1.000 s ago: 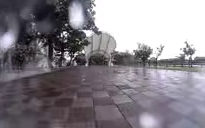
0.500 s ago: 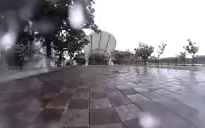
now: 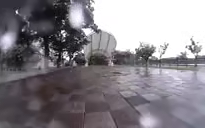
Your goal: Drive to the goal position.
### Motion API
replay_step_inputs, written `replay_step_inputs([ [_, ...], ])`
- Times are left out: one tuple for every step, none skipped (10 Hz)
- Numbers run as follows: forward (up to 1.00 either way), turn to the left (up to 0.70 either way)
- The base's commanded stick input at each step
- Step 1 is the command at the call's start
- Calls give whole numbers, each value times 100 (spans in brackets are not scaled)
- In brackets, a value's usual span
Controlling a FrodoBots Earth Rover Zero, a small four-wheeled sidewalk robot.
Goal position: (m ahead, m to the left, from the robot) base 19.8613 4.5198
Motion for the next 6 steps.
replay_step_inputs([
  [100,0],
  [100,0],
  [100,0],
  [100,0],
  [100,0],
  [100,0],
])
